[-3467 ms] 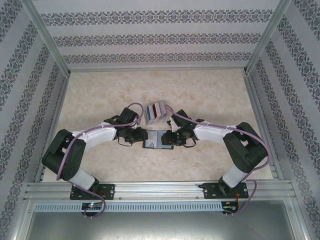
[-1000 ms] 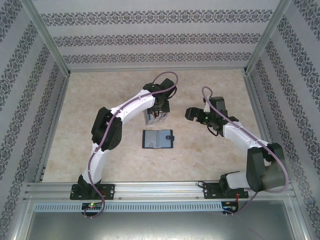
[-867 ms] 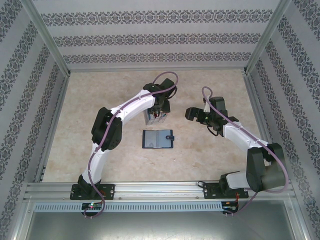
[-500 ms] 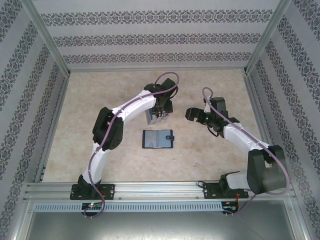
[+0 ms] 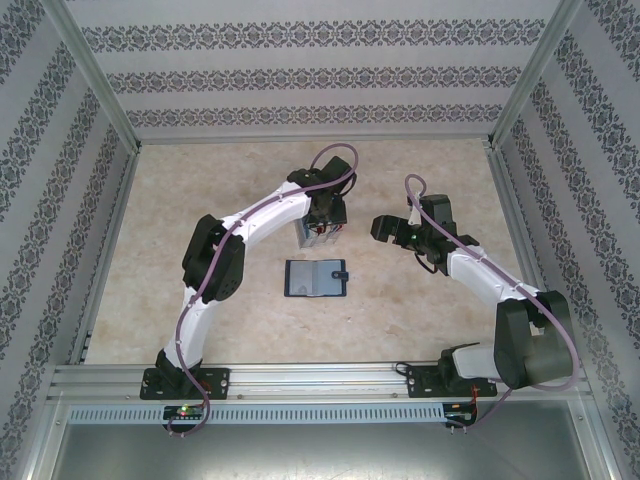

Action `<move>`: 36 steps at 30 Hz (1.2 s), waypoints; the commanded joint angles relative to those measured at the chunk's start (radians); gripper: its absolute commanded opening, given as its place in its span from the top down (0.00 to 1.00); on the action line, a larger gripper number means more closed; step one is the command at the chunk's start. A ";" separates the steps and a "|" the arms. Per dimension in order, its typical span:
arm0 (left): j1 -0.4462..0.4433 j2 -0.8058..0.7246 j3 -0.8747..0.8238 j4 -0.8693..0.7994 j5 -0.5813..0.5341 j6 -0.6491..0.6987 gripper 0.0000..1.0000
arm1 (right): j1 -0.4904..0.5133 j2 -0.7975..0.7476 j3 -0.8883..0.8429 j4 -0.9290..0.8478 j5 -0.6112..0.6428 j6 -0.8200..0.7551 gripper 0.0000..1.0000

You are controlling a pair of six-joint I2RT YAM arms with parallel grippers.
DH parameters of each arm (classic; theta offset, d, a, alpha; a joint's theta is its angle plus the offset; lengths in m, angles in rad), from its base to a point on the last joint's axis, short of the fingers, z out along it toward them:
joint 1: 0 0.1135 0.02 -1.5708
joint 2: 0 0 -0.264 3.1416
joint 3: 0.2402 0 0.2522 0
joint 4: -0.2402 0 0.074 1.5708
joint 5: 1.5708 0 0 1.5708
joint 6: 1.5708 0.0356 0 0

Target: Put the credit cards into the card holder

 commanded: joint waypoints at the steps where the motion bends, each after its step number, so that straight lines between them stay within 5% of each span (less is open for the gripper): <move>1: -0.018 -0.039 -0.024 0.002 -0.011 0.018 0.56 | -0.005 -0.004 -0.006 0.000 0.008 -0.019 0.02; 5: -0.019 -0.061 -0.042 -0.001 -0.038 0.019 0.59 | -0.005 -0.004 -0.008 0.007 0.000 -0.016 0.02; 17: -0.016 -0.121 -0.138 0.070 -0.082 0.001 0.44 | -0.005 -0.008 -0.009 0.005 0.008 -0.020 0.02; 27: -0.002 -0.089 -0.184 0.242 0.039 -0.018 0.42 | -0.004 -0.014 -0.012 0.002 0.025 -0.027 0.02; 36: 0.002 -0.098 -0.193 0.184 -0.034 -0.059 0.40 | -0.003 -0.011 -0.012 0.005 0.012 -0.025 0.02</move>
